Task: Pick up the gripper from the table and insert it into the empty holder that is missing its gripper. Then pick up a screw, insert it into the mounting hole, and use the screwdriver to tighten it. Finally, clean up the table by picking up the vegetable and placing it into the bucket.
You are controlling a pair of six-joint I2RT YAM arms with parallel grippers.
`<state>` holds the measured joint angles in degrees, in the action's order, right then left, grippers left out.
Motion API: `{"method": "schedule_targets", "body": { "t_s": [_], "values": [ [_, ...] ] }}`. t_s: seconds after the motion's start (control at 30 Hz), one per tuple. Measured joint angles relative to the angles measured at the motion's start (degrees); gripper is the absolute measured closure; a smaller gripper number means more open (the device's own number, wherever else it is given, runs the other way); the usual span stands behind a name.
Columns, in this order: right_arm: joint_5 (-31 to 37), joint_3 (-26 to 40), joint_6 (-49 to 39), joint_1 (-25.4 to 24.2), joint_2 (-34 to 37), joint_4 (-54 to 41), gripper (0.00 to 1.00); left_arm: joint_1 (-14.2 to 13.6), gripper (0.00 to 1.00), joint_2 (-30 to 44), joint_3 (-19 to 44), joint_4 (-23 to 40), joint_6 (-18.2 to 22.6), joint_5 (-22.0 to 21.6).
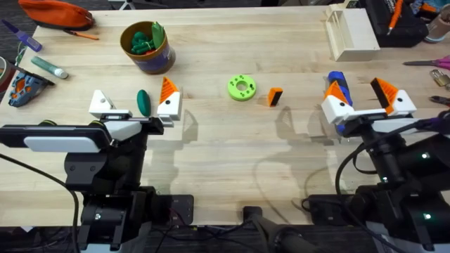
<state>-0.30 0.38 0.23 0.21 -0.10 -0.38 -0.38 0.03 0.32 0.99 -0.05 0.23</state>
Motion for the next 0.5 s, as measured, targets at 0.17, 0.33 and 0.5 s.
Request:
{"method": "schedule_targets", "body": {
  "t_s": [0.17,0.33,0.5],
  "values": [
    [0.0,0.0,-0.02,0.0,0.0,0.0,0.124,0.0,0.014,0.0,0.0,0.0,0.0,0.0],
    [0.0,0.0,-0.02,0.0,0.0,0.24,0.124,0.0,0.015,0.0,0.0,-1.97,0.0,0.0],
    [-0.2,0.0,-0.02,0.0,0.04,4.45,0.124,0.0,0.015,0.0,0.07,-6.11,0.27,-0.07]
  ]
}}
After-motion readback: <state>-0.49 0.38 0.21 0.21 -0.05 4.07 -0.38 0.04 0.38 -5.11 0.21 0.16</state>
